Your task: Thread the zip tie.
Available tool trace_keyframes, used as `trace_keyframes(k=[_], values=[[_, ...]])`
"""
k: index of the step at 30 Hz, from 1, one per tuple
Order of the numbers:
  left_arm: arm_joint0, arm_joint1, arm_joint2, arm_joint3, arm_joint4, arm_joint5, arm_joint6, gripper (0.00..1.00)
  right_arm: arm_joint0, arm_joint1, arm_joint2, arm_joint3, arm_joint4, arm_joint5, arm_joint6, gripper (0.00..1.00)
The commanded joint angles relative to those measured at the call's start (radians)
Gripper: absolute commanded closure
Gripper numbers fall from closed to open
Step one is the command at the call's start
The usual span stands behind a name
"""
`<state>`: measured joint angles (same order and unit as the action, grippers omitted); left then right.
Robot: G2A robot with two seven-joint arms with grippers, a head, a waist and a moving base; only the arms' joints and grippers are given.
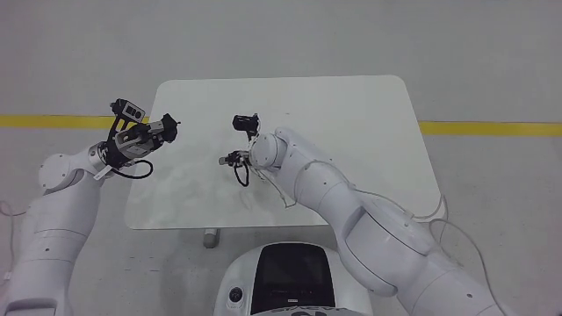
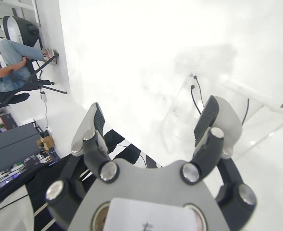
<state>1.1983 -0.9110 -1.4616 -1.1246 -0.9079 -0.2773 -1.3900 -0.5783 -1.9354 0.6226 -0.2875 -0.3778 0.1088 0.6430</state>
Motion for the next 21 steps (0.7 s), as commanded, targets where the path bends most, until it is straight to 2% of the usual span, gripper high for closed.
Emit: trace_keyframes(k=[1,8,12,17,19,21], values=[[0.000,0.000,0.000,0.000,0.000,0.000,0.000,1.00,0.003,0.002,-0.010,-0.014,-0.034,-0.021,-0.006,0.00],[0.000,0.000,0.000,0.000,0.000,0.000,0.000,1.00,0.003,0.002,-0.010,-0.014,-0.034,-0.021,-0.006,0.00],[0.000,0.000,0.000,0.000,0.000,0.000,0.000,1.00,0.000,0.014,-0.005,-0.040,-0.054,-0.034,0.000,0.00],[0.000,0.000,0.000,0.000,0.000,0.000,0.000,1.00,0.014,0.032,0.000,-0.082,-0.080,-0.064,0.115,0.00],[0.000,0.000,0.000,0.000,0.000,0.000,0.000,1.00,0.016,0.041,0.004,-0.106,-0.083,-0.101,0.179,0.00],[0.000,0.000,0.000,0.000,0.000,0.000,0.000,1.00,0.016,0.041,0.004,-0.106,-0.083,-0.101,0.179,0.00]])
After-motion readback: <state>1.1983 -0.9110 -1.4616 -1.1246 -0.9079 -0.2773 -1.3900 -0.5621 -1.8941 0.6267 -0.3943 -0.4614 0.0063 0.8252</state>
